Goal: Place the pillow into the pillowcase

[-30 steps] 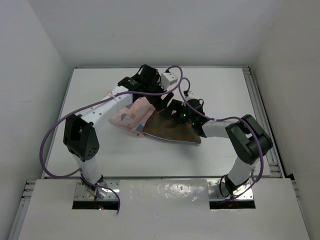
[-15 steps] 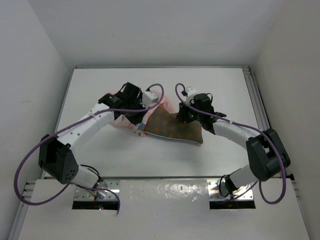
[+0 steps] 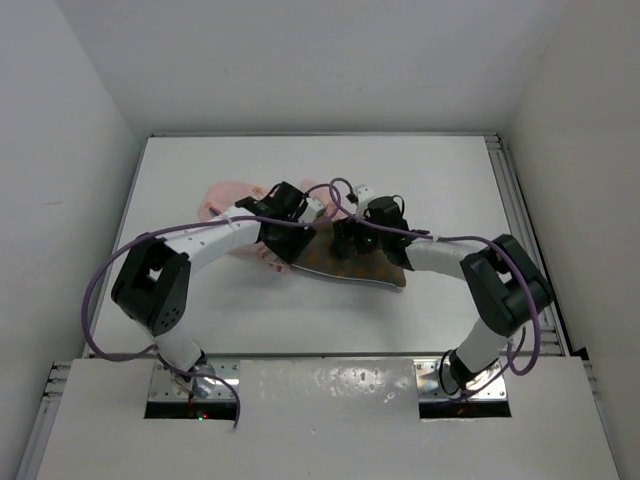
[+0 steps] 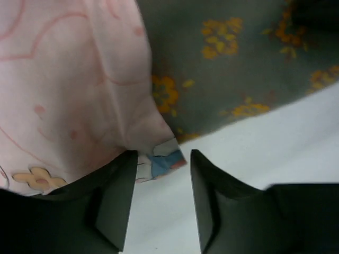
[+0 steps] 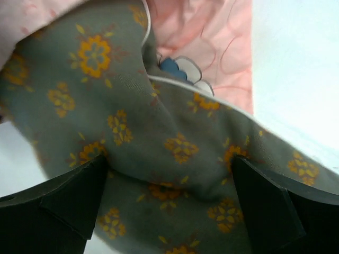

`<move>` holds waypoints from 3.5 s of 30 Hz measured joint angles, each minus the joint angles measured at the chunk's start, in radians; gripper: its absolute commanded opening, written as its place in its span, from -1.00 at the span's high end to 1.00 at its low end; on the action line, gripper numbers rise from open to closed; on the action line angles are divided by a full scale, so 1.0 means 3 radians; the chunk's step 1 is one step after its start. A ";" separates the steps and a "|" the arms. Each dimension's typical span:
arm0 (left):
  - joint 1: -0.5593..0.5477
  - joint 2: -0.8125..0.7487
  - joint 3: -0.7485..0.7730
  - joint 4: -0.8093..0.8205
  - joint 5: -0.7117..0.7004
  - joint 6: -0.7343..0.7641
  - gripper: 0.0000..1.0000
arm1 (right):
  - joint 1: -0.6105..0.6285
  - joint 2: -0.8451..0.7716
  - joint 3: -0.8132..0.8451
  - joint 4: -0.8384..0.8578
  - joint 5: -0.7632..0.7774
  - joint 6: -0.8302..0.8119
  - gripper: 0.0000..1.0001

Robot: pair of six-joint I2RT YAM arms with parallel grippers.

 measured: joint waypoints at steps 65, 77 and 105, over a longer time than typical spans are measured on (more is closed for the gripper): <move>-0.0081 0.0243 0.0926 -0.0178 0.0051 0.0256 -0.17 | 0.0017 0.0375 -0.0749 0.2454 -0.0240 0.2529 1.00; -0.0072 0.0387 0.0562 0.0184 -0.0434 0.0168 0.87 | 0.0062 0.0369 -0.0749 0.2429 -0.0322 0.2434 1.00; -0.0266 0.0492 0.2043 -0.0773 0.0661 0.0523 1.00 | 0.0427 -0.0851 -0.0594 0.1369 -0.0028 0.1546 1.00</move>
